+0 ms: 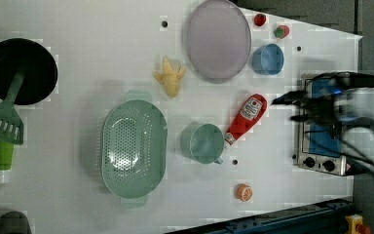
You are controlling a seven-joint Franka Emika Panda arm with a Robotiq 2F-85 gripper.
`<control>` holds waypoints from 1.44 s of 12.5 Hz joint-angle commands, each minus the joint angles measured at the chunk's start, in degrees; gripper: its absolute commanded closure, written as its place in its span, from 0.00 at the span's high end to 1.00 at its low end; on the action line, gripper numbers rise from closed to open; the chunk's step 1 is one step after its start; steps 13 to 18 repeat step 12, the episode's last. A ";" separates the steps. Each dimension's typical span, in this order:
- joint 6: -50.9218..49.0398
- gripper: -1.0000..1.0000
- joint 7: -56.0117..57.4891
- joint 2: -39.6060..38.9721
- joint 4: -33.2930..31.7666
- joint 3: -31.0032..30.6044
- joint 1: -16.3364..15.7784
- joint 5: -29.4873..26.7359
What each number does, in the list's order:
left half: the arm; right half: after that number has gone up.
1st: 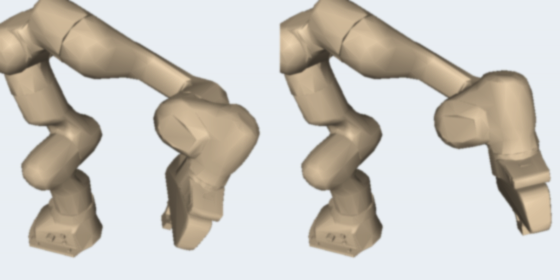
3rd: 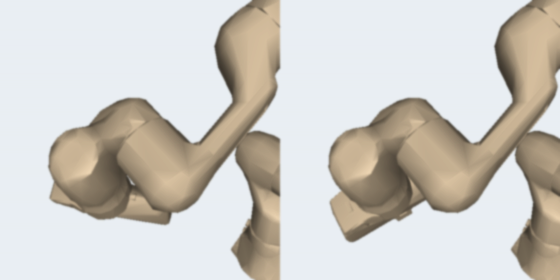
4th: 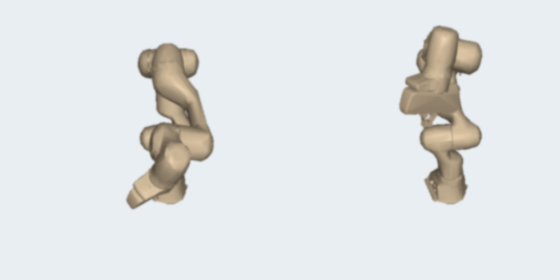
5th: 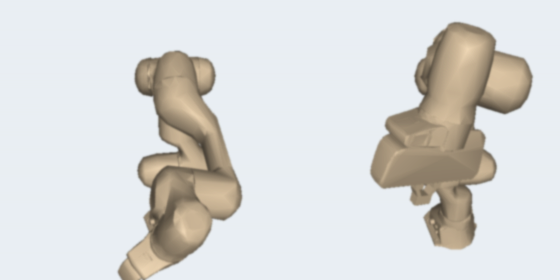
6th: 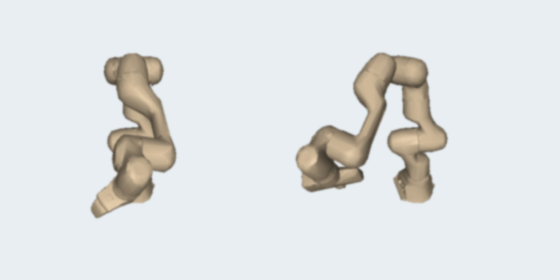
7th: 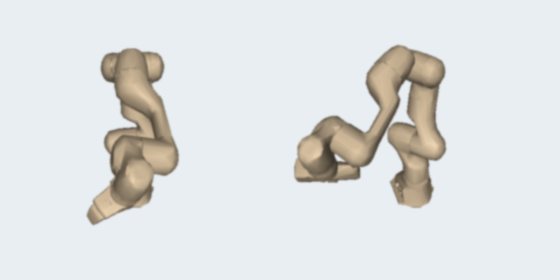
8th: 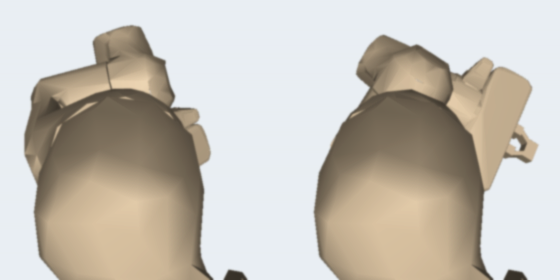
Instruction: Pick ketchup from strainer and place it on the table
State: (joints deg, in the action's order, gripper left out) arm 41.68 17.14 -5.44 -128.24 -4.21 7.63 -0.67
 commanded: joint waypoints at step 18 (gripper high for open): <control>-40.44 1.00 -16.23 7.33 31.75 -0.39 0.29 0.38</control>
